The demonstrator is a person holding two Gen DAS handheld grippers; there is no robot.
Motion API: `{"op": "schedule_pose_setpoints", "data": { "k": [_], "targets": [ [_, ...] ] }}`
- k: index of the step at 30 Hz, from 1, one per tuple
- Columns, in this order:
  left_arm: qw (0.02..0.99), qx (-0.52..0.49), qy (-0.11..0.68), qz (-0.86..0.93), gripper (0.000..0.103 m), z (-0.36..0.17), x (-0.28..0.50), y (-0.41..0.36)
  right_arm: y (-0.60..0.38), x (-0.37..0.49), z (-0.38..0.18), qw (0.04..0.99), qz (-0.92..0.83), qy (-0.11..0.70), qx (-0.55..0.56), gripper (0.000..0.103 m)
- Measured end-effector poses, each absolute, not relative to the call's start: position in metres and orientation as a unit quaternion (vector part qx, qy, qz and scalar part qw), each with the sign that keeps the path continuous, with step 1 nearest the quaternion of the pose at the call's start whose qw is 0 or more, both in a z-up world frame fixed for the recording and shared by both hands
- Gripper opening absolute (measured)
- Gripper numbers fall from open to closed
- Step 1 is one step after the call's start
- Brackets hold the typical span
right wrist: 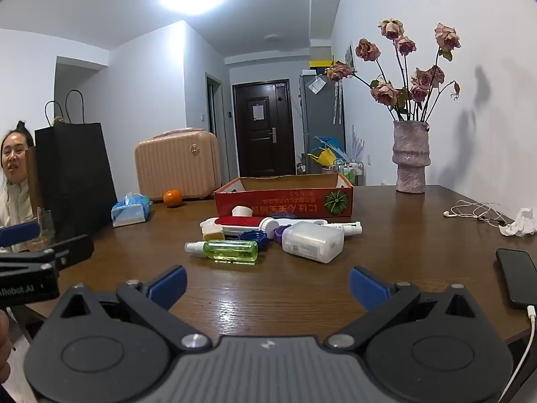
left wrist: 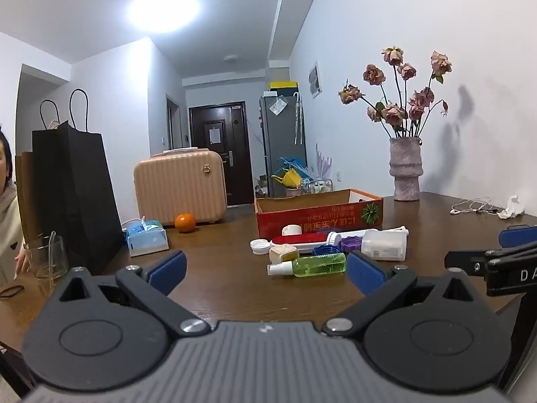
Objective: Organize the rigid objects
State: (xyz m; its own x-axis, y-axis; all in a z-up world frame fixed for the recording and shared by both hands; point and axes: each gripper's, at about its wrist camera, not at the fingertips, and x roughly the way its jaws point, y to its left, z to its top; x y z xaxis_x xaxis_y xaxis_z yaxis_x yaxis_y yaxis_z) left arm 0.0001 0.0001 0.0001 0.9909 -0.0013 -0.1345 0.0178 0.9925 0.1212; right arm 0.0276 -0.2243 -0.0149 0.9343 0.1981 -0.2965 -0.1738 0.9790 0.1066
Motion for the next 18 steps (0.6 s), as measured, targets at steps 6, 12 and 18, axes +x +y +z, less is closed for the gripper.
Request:
{"op": "schedule_pose_setpoints", "data": {
  "k": [6, 12, 18],
  "targets": [
    [0.995, 0.047, 0.085, -0.004, 0.103, 0.0043, 0.0004, 0.0021, -0.2247, 0.0274, -0.0198, 0.982, 0.098, 0.156, 0.043, 0.103],
    [0.996, 0.043, 0.082, -0.003, 0.103, 0.0008, 0.0039, 0.0018, -0.2282, 0.0258, -0.0145, 0.982, 0.101, 0.154, 0.031, 0.103],
    [0.995, 0.047, 0.083, -0.005, 0.103, 0.0003, 0.0036, 0.0004, -0.2245, 0.0245, -0.0173, 0.983, 0.091, 0.155, 0.032, 0.103]
  ]
}}
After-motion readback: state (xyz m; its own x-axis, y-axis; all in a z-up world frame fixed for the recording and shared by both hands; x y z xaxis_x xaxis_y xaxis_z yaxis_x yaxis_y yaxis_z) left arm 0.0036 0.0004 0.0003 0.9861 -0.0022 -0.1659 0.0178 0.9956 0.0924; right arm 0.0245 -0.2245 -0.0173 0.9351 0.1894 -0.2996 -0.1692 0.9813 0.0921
